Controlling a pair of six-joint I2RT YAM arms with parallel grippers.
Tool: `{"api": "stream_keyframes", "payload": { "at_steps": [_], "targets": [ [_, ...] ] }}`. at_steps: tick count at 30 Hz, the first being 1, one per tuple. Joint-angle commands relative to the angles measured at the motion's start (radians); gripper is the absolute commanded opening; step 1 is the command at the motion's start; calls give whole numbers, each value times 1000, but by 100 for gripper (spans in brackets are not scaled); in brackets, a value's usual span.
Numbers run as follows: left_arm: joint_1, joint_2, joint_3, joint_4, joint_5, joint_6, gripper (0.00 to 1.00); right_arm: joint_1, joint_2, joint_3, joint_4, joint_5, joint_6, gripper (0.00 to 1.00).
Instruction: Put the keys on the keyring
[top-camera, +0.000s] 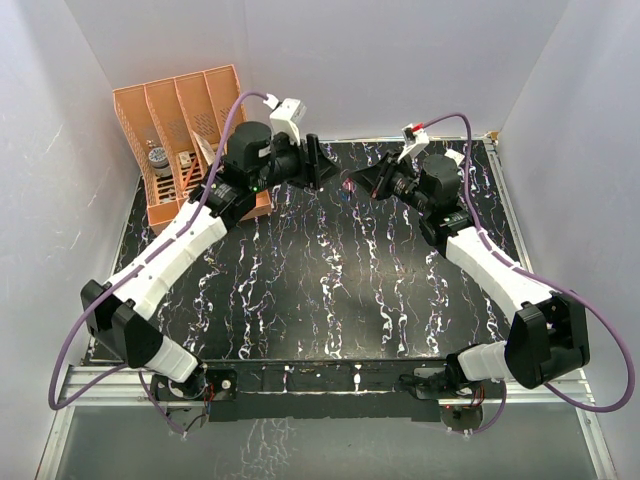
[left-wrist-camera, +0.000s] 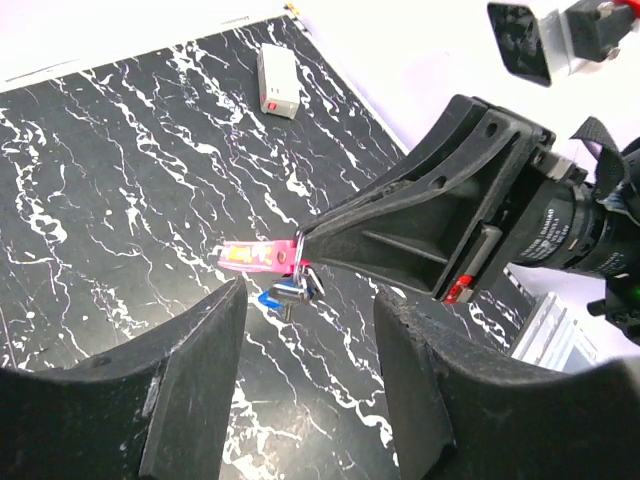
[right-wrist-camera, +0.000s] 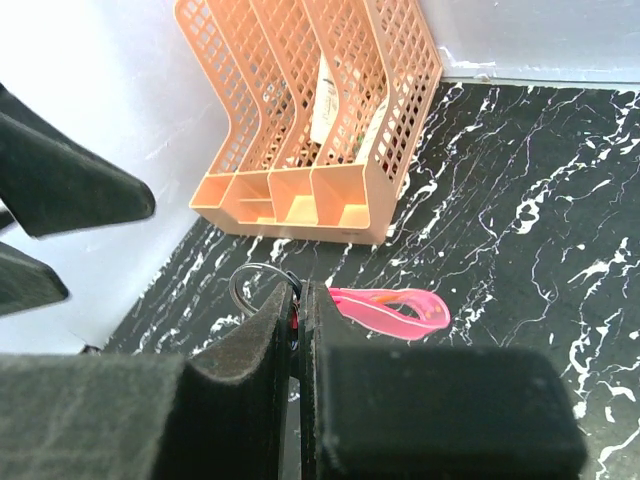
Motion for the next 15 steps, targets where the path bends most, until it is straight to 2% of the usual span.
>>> {"api": "stream_keyframes", "payload": {
  "at_steps": [1,12,15],
  "targets": [
    [-4,-68,-137,249,-50,-55,52,-6,-7,-8,109,44,103,0],
    [-4,-61,-204,412,-74,-34,51,-6,21,19,117,84,220,0],
    [-4,-53,-209,441,-67,-32,48,-6,25,27,114,86,240,0]
  ]
}}
